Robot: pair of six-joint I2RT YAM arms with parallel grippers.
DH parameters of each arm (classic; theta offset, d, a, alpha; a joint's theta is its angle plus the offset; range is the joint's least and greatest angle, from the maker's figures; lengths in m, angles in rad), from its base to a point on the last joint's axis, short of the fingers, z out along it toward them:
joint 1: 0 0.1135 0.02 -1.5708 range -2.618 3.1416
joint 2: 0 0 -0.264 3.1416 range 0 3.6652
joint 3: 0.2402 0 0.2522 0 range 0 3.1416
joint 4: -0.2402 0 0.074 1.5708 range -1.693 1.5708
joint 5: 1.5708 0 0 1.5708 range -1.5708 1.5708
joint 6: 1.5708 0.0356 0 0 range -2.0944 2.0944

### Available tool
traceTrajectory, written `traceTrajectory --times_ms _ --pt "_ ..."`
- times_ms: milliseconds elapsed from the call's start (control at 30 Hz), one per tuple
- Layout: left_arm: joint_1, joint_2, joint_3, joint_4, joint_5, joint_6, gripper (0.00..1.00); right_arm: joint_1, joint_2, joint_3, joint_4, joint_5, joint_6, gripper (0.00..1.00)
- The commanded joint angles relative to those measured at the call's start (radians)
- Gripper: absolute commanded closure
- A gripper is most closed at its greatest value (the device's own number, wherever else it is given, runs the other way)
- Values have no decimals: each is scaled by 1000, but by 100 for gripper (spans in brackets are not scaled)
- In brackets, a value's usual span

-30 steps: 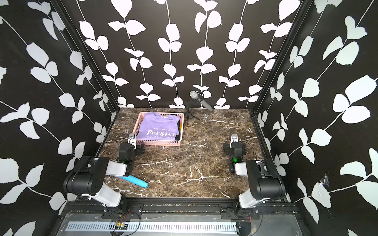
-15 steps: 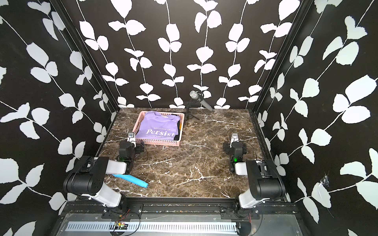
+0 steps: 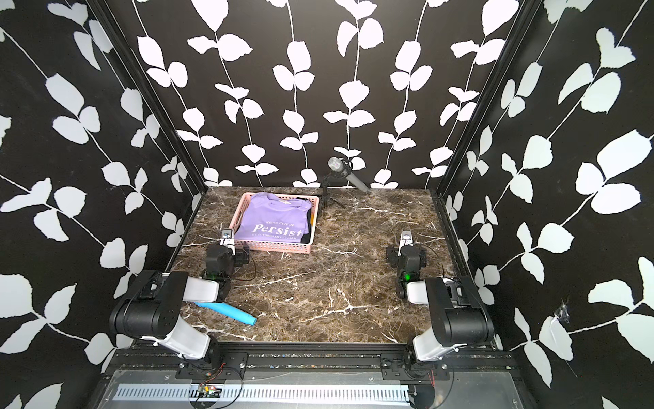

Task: Put the folded t-shirts into the basket
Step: Reset both arms

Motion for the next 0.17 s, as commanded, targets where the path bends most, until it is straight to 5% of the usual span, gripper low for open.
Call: traceTrajectory --times_ms 0,133 --pt "3 -12 21 9 -10 -7 1 -3 -3 13 34 -8 6 2" --pt "2 -14 19 9 -10 -7 1 -3 -3 12 34 -8 7 1"
